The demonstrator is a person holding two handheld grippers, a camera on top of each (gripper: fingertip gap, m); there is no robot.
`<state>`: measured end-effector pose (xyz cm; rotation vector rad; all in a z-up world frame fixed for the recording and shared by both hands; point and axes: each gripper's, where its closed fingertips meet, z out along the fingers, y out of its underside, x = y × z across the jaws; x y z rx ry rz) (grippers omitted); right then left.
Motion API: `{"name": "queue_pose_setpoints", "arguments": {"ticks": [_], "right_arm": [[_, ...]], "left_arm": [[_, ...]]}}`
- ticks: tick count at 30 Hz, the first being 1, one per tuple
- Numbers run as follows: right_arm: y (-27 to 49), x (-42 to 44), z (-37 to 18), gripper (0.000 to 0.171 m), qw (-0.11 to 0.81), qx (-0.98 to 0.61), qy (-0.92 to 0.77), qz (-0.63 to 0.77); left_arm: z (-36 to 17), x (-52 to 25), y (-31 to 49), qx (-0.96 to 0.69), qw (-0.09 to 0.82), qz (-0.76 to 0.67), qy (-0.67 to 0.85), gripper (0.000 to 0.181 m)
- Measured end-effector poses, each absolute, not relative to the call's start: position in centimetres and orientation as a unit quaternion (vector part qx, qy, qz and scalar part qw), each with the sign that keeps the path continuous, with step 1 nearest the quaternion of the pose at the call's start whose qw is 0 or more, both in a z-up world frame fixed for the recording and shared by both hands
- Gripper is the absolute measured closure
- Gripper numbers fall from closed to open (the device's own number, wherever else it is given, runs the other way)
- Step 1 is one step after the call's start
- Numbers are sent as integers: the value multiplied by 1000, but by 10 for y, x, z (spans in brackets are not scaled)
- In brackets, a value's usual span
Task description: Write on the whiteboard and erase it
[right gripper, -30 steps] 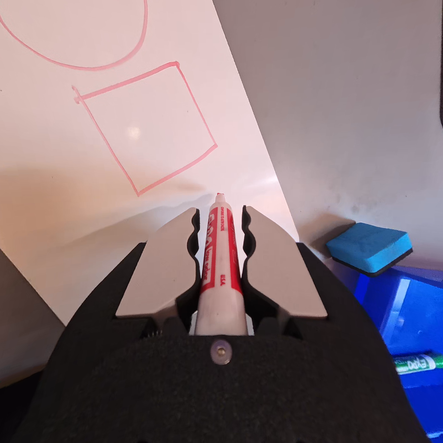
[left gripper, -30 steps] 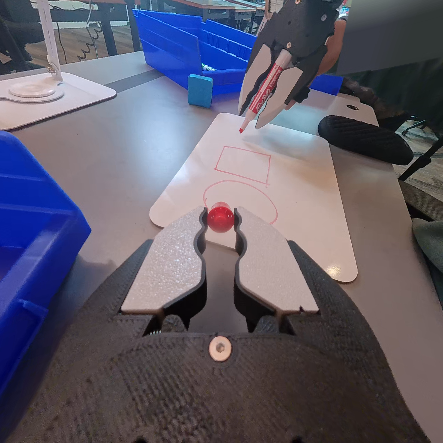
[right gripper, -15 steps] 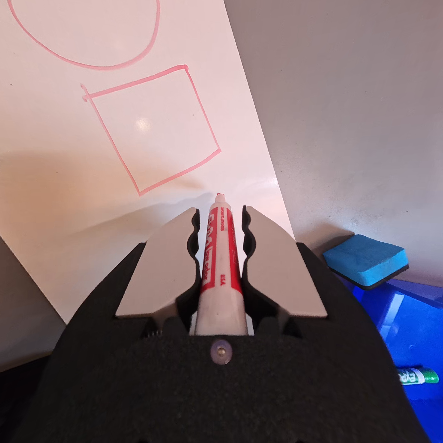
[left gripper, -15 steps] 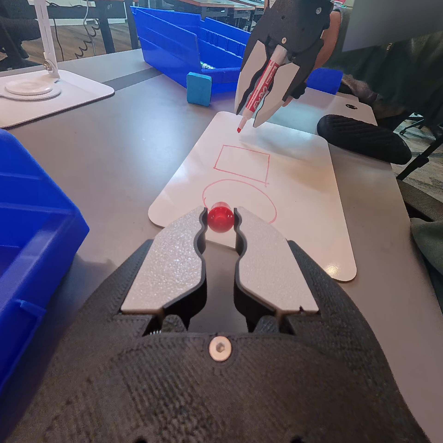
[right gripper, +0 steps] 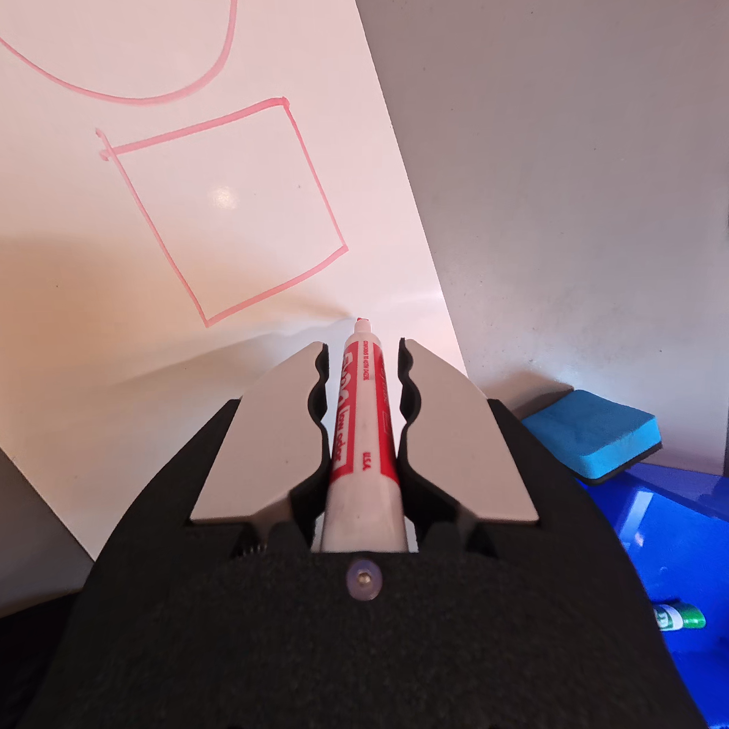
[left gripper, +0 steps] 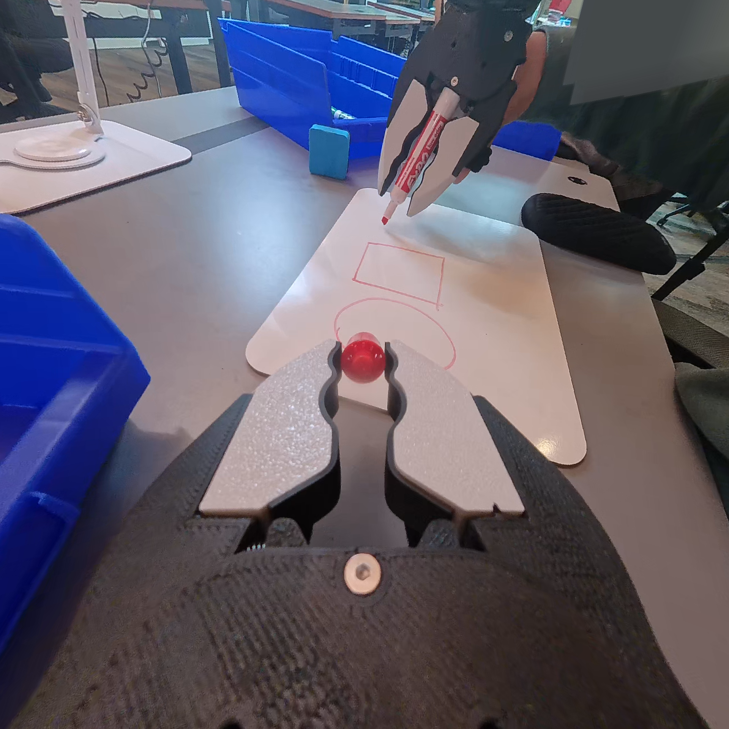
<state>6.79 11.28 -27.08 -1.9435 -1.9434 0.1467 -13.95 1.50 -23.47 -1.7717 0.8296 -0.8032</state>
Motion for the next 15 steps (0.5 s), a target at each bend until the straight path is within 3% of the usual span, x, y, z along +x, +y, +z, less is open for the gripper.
{"name": "queue_pose_setpoints", "arguments": {"ticks": [15], "right_arm": [[87, 68, -267, 137, 181, -684, -702, 80]], "left_arm": [[-235, -139, 15, -729, 491, -333, 342, 161]]}}
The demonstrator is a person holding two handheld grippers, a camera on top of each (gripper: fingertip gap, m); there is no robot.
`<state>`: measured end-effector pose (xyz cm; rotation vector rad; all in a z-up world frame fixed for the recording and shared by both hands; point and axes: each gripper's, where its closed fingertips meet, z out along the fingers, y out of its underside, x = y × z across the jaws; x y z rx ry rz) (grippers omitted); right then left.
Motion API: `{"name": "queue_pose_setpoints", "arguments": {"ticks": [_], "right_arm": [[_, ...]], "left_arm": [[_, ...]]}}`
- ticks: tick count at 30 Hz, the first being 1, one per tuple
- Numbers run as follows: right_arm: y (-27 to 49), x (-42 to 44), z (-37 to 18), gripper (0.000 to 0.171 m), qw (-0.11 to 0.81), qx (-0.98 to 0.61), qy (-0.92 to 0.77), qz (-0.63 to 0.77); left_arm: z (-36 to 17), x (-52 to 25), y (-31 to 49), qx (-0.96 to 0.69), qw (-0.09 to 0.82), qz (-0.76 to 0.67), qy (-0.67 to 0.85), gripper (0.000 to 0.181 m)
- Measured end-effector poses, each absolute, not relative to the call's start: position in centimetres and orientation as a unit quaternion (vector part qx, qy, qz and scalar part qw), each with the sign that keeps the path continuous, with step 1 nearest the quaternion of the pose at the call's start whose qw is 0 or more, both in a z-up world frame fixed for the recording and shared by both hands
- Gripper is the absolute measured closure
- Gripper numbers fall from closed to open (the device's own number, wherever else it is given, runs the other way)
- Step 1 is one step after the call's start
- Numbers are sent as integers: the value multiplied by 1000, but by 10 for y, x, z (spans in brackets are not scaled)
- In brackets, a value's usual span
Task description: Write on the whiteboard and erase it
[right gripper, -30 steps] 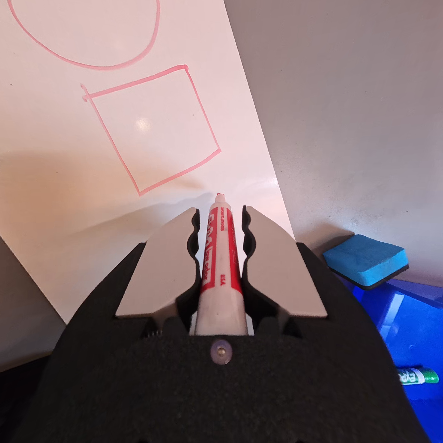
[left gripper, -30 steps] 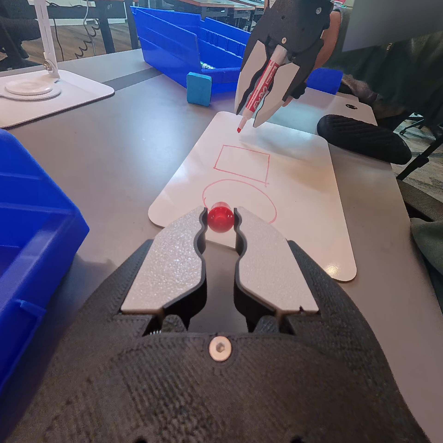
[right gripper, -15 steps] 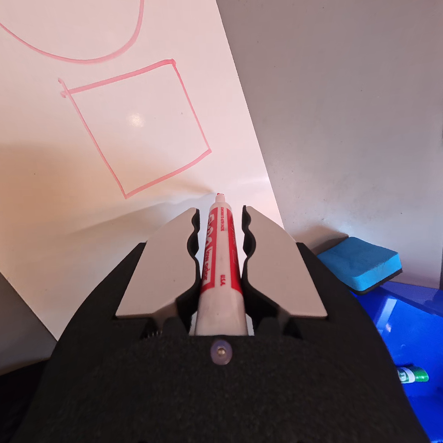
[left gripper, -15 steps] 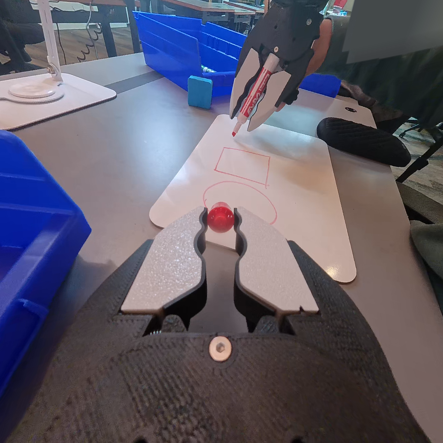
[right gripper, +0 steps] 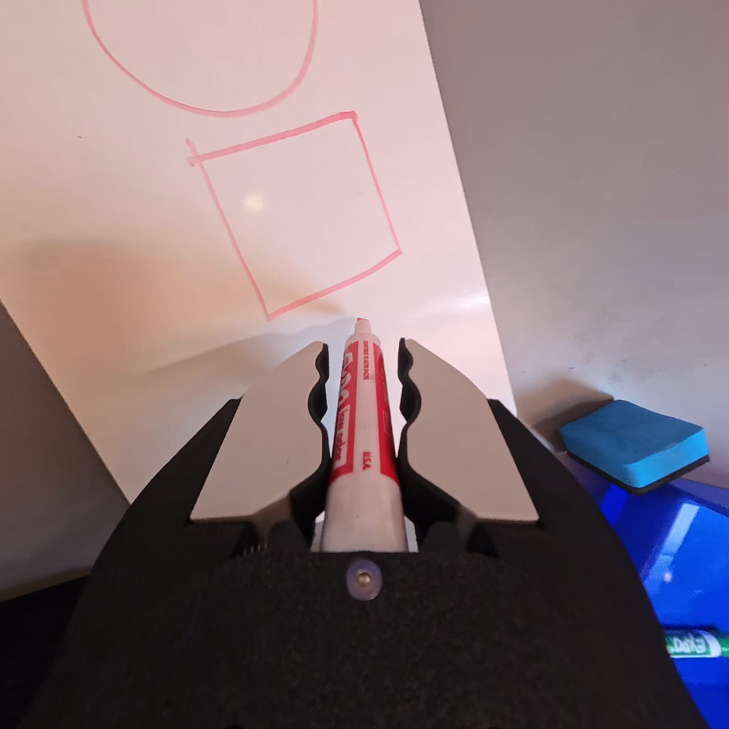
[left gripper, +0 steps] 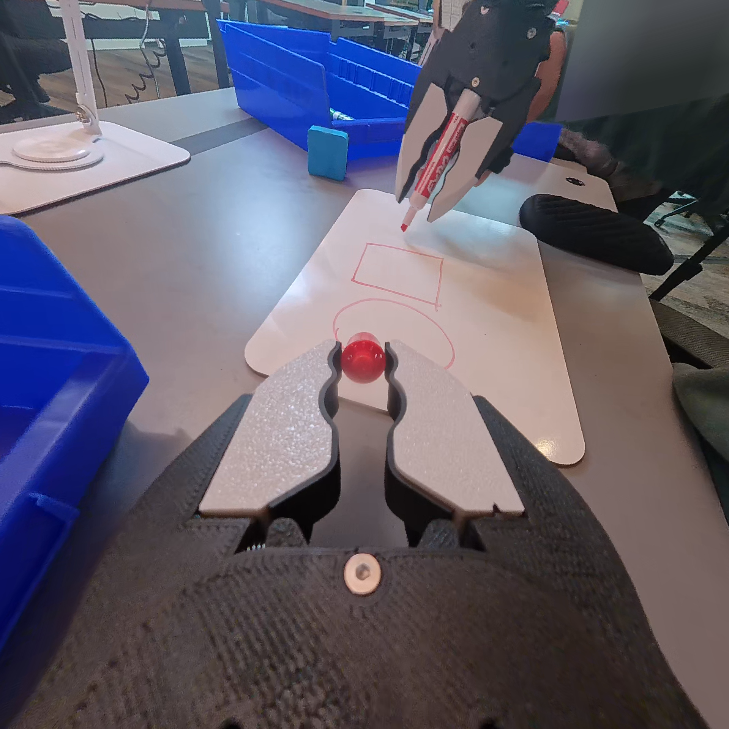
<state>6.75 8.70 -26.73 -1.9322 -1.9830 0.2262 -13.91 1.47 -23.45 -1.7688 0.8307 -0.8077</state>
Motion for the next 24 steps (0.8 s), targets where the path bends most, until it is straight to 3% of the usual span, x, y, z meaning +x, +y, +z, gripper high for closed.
{"name": "queue_pose_setpoints", "arguments": {"ticks": [24], "right_arm": [[92, 105, -276, 137, 161, -700, -695, 28]], "left_arm": [[-235, -140, 15, -731, 490, -330, 342, 161]]}}
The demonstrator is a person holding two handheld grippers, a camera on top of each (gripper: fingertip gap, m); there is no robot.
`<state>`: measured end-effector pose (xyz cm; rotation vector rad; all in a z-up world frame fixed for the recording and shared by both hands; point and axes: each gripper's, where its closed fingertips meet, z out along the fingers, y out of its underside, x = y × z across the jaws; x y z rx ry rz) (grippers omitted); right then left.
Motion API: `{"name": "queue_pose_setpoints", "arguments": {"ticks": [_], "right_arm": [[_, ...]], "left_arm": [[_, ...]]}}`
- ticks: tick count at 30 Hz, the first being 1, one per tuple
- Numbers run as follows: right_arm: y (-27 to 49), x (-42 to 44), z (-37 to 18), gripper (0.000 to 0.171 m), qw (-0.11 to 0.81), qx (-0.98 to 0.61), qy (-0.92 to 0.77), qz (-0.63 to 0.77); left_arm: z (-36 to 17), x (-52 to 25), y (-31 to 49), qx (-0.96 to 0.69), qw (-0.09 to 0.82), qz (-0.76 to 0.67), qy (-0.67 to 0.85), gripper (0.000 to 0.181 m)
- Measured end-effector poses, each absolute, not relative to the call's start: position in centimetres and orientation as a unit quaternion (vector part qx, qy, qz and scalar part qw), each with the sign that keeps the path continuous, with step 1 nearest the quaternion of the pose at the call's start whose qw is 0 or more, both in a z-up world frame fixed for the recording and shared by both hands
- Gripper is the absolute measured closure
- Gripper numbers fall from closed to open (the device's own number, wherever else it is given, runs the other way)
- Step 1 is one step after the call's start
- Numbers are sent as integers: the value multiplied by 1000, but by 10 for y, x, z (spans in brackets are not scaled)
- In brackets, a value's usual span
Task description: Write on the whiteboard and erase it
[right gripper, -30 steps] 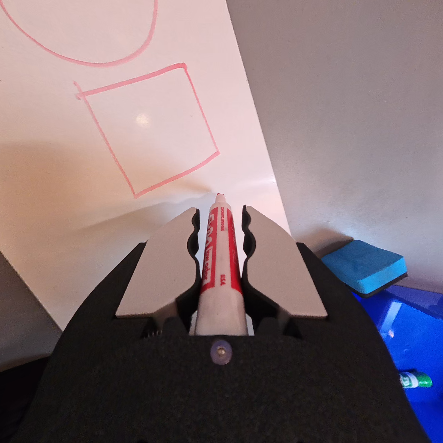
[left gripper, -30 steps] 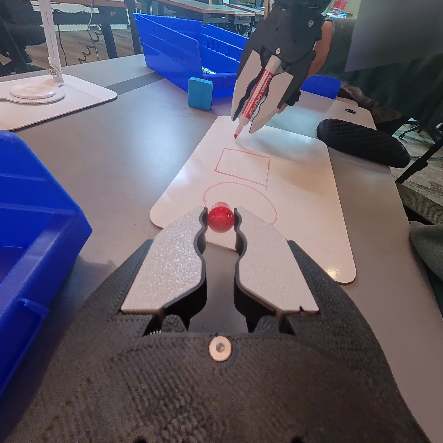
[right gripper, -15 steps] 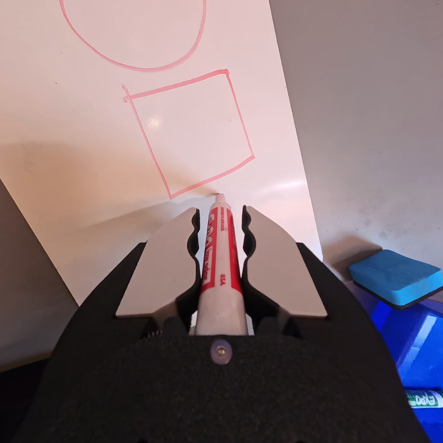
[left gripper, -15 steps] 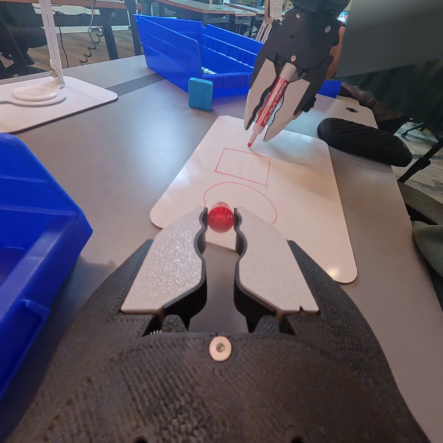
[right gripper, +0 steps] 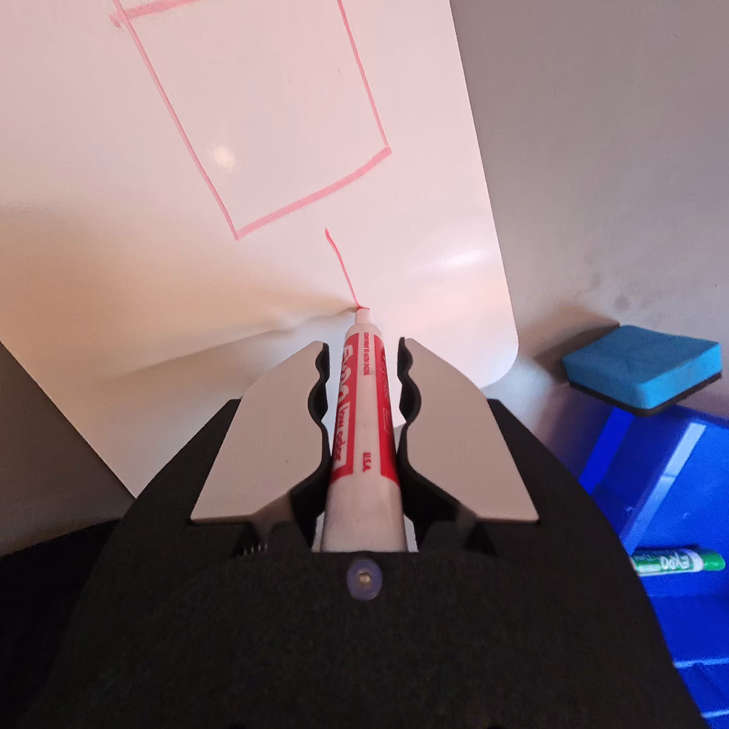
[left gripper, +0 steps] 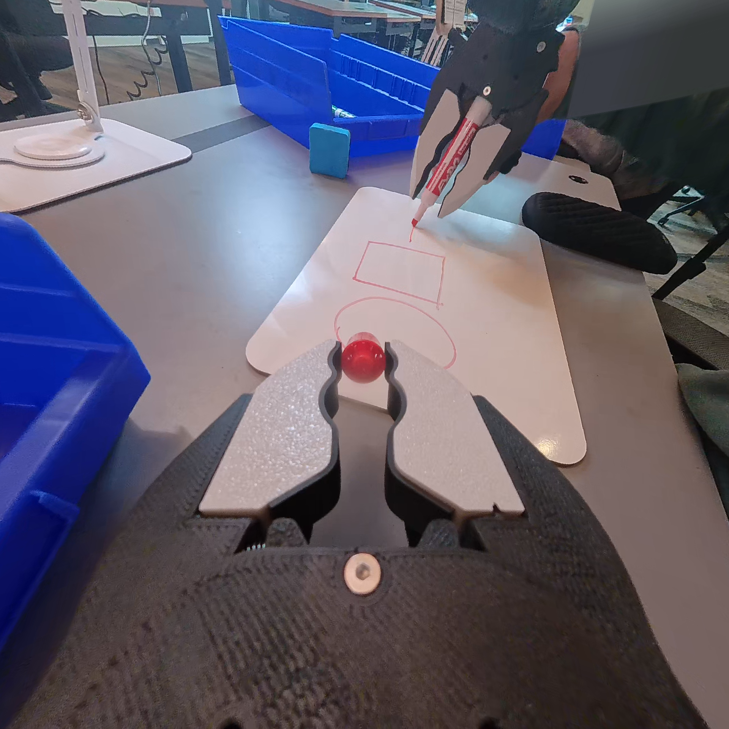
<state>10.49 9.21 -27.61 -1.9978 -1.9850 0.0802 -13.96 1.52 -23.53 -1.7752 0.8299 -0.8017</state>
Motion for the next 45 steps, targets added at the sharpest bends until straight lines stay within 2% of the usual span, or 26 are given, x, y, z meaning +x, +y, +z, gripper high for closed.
{"name": "queue_pose_setpoints", "arguments": {"ticks": [10, 36, 41, 45], "right_arm": [[97, 90, -270, 137, 198, -697, -688, 51], [91, 113, -277, 137, 180, -707, -684, 26], [72, 102, -277, 137, 165, -694, -699, 49], [75, 100, -269, 137, 190, -695, -691, 51]], "left_arm": [[-236, -139, 15, -731, 488, -330, 343, 161], [-239, -138, 14, -735, 480, -334, 344, 161], [-238, -138, 14, -734, 481, -333, 345, 161], [-238, -138, 14, -734, 481, -334, 345, 161]]}}
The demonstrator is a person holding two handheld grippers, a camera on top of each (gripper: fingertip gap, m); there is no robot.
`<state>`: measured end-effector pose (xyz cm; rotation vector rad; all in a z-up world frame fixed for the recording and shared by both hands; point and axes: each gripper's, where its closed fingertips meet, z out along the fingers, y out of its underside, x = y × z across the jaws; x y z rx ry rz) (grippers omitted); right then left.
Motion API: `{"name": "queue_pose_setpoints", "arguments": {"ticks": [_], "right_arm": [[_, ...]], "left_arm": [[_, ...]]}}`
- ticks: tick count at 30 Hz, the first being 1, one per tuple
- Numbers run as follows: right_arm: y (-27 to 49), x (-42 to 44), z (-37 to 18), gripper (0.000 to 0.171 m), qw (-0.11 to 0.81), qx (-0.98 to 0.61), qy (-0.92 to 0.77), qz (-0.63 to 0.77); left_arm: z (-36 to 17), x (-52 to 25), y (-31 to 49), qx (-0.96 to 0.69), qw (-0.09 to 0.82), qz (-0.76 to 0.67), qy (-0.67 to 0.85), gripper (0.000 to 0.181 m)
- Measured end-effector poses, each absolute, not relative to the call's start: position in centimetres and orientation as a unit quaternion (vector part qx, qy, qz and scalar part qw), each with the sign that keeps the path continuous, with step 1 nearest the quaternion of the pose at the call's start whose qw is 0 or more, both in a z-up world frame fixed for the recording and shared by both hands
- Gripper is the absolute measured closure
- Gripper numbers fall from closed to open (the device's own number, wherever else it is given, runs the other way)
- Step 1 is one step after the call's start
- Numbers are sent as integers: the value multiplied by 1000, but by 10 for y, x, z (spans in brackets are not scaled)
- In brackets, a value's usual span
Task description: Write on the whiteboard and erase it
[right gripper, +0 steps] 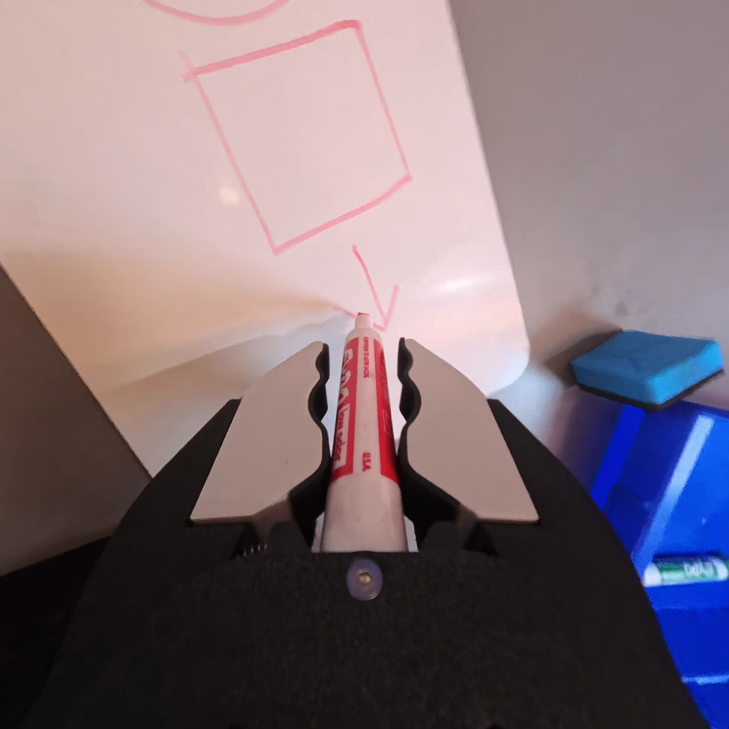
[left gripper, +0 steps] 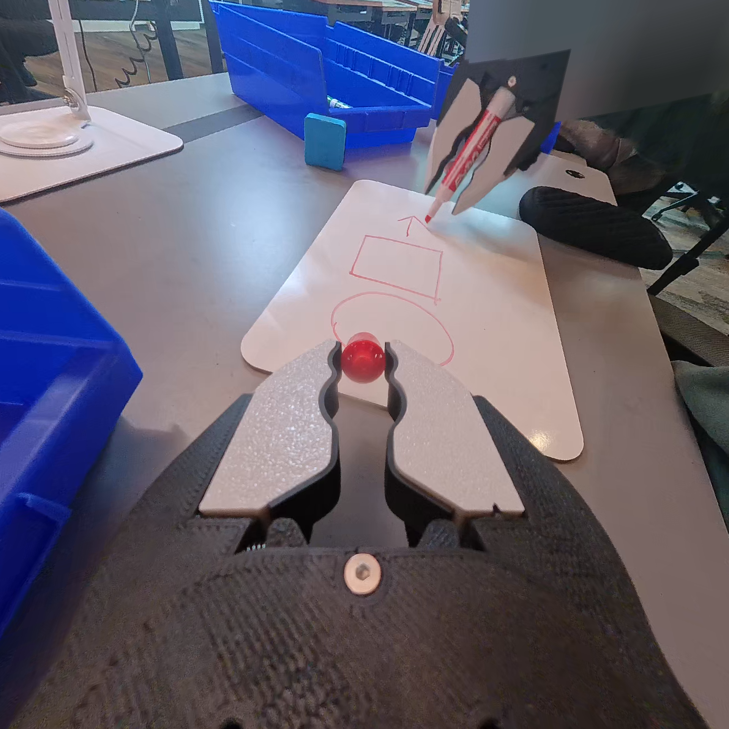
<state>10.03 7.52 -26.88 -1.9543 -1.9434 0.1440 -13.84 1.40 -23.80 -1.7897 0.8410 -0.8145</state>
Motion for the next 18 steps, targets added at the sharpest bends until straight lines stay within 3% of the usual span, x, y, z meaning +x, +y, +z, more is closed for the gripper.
{"name": "queue_pose_setpoints", "arguments": {"ticks": [7, 18], "right_arm": [[121, 120, -270, 137, 218, -724, -654, 19], [131, 117, -277, 137, 199, -727, -657, 6]], "left_arm": [[-238, -138, 14, -734, 480, -333, 345, 161], [-239, -138, 14, -735, 476, -341, 343, 161]]}}
